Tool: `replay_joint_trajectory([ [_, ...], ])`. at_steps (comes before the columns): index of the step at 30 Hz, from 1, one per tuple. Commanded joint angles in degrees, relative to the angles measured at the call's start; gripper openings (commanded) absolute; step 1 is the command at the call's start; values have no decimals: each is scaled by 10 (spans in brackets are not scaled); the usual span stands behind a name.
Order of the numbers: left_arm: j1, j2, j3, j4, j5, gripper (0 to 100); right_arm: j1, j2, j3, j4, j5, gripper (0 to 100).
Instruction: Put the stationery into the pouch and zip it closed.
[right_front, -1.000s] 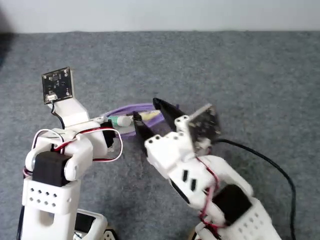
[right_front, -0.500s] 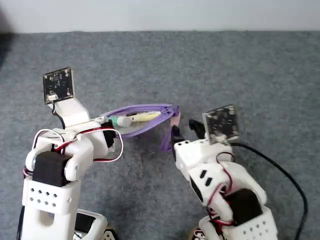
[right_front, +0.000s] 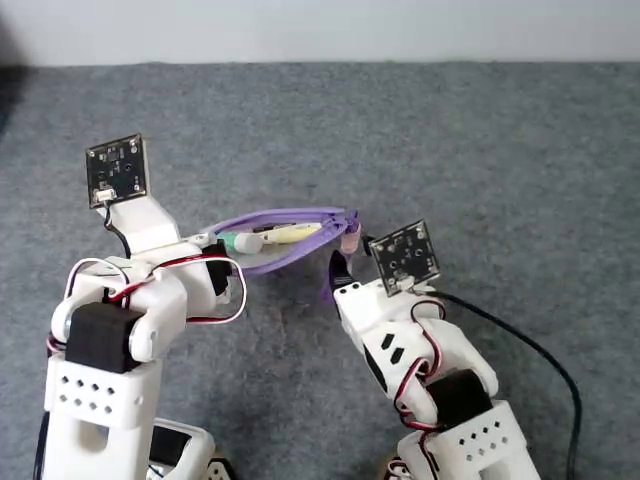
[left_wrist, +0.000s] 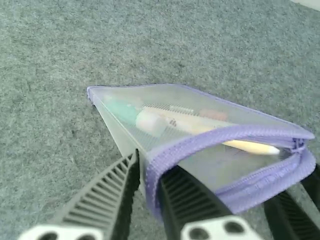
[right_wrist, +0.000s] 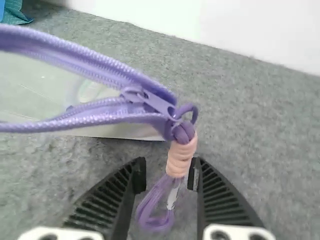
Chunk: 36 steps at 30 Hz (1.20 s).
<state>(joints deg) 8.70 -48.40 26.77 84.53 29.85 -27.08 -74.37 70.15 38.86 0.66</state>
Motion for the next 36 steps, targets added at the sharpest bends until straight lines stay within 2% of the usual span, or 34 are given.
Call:
replay_joint_trajectory([
  [1,-4,-4,-26,-8,6,13,7,-1,13,-41,14,134],
  [14,0,-4,-26,-11,6,13,7,8,11,-66,31,133],
  [26,-3,-4,-26,-8,6,13,8,219,-102,-113,5,133],
  [36,-3,-4,-26,-8,6,13,44,201,-106,-108,7,122],
])
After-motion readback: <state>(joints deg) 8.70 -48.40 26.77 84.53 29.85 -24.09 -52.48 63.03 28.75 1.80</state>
